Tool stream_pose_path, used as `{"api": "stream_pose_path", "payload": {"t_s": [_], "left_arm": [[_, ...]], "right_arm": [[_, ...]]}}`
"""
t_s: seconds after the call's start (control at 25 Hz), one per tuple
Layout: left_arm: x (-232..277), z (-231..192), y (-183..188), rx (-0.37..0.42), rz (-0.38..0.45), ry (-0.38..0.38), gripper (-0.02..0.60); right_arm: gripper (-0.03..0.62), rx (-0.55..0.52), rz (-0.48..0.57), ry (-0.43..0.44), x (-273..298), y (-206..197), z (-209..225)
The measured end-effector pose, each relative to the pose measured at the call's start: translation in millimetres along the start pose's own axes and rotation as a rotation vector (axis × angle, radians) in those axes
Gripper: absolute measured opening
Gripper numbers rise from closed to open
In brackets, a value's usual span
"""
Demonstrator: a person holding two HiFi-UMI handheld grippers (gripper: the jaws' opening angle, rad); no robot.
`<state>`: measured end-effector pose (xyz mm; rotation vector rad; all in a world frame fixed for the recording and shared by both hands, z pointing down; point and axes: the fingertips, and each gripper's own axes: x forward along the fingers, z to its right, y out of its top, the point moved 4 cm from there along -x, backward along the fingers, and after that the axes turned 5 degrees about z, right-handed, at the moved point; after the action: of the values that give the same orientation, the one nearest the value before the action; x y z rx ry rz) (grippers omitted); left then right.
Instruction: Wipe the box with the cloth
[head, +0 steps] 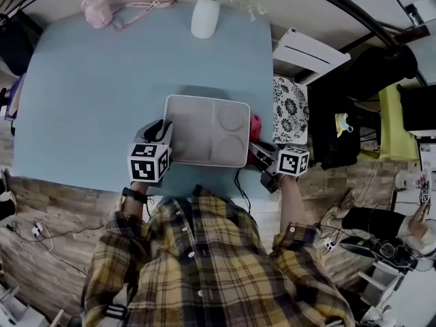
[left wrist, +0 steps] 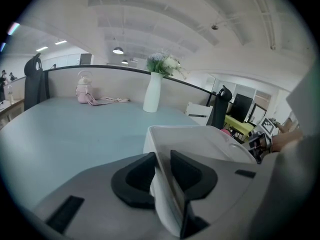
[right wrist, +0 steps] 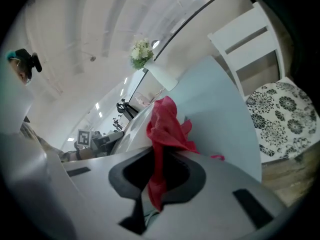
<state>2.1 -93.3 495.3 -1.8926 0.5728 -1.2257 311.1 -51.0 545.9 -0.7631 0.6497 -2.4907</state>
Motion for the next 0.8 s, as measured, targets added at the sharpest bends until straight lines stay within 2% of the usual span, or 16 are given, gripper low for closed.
{"api": "stream_pose_path", "payload": {"t_s": [0.52,0.8], "left_arm": [[0.2,-2.2,-1.6,0.000,-0.020,-0.050,0.101],[0.1,-2.5,-0.9,0.007,-0.025,-0.072,0.101]], "right_arm": [[0.041,0.063,0.057,-0.019,-25.8,-48.3,-17.7],[0.041,0.023,0.102,-0.067,-38.0,-73.9,-33.4]]}}
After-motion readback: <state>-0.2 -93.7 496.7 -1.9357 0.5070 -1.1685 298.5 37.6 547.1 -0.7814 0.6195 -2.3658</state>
